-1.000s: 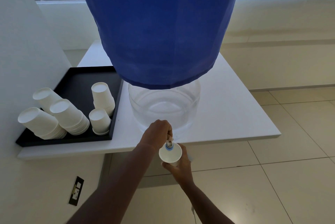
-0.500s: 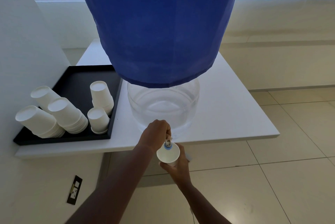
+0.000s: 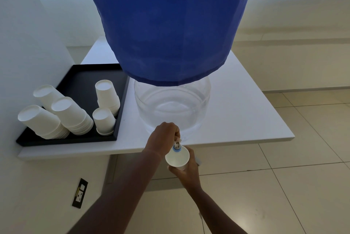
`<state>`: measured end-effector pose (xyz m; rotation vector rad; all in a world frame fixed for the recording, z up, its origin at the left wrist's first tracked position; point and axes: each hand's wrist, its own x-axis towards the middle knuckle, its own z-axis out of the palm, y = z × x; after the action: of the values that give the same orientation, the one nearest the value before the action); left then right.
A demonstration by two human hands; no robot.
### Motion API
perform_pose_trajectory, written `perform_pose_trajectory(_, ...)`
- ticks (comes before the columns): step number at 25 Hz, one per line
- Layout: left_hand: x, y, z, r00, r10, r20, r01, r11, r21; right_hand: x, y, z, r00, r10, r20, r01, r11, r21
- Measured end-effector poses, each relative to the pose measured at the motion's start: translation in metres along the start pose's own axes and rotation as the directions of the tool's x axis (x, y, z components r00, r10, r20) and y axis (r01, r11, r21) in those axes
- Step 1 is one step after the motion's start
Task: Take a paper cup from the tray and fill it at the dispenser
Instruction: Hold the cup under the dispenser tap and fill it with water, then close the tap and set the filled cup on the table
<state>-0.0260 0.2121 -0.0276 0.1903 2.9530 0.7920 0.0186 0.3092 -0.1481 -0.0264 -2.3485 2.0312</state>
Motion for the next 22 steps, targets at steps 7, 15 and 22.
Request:
perform_pose_trajectory(7, -0.002, -0.002, 0.001, 0.999, 0.038, -0.03, -0.039, 0.999, -0.017, -0.001, 0.0, 0.001, 1.0, -0.024, 0.003, 0.024, 1.0, -0.015)
perform_pose_trajectory(15, -0.026, -0.008, 0.012, 0.987, 0.15, -0.05, -0.143, 0.982, 0.122, -0.001, 0.001, 0.0, 0.999, -0.032, 0.01, 0.032, 0.999, 0.007)
perform_pose_trajectory(22, -0.066, -0.003, 0.05, 0.935, 0.352, -0.04, -0.289, 0.825, 0.486, -0.004, 0.005, -0.005, 0.999, -0.031, 0.013, 0.031, 0.999, 0.024)
